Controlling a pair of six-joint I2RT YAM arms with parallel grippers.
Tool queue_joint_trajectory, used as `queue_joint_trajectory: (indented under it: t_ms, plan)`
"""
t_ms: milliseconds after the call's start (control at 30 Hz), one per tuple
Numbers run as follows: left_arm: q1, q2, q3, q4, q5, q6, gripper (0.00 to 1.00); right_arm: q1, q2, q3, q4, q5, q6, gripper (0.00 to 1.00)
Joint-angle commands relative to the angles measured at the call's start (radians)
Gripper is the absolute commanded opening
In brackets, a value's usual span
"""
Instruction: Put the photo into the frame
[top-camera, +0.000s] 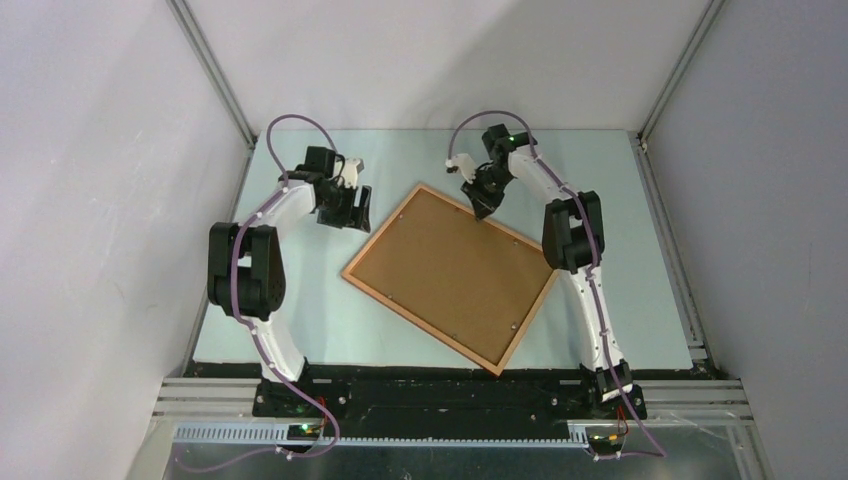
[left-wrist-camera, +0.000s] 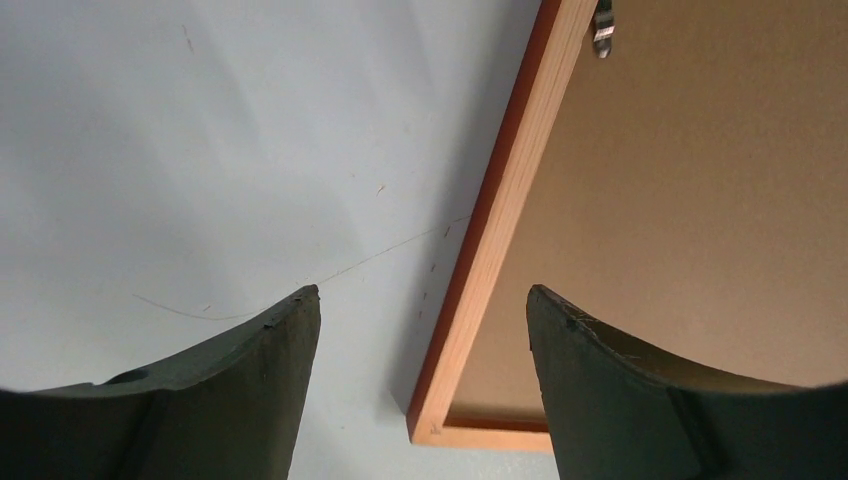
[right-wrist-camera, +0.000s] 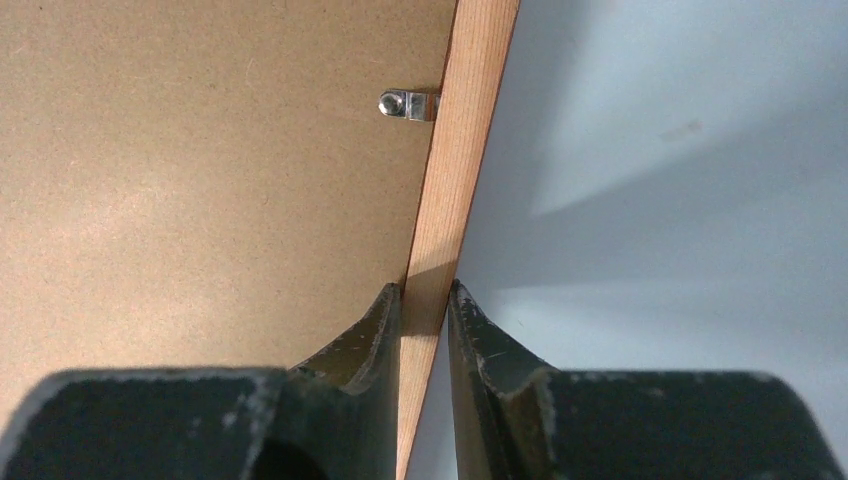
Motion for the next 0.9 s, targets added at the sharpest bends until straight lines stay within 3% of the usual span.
queue_joint_trajectory:
  t_ms: [0,133,400,867]
  plan:
    - [0.001,-0.019,0.023,-0.029,-0.042,0.053,0.8,0.057,0.016,0.045,0.029,0.016,-0.052,0.0]
    - [0.002,0.025,0.083,-0.061,-0.035,0.053,0.87,0.075,0.008,0.05,0.034,0.025,-0.06,0.0]
    - [-0.007,0.094,0.136,-0.086,-0.028,-0.006,0.91,0.107,-0.004,0.039,0.046,0.054,-0.042,0.01]
    - [-0.092,0.187,0.212,-0.095,-0.034,-0.052,0.81,0.128,-0.051,-0.055,0.133,0.099,0.048,0.04]
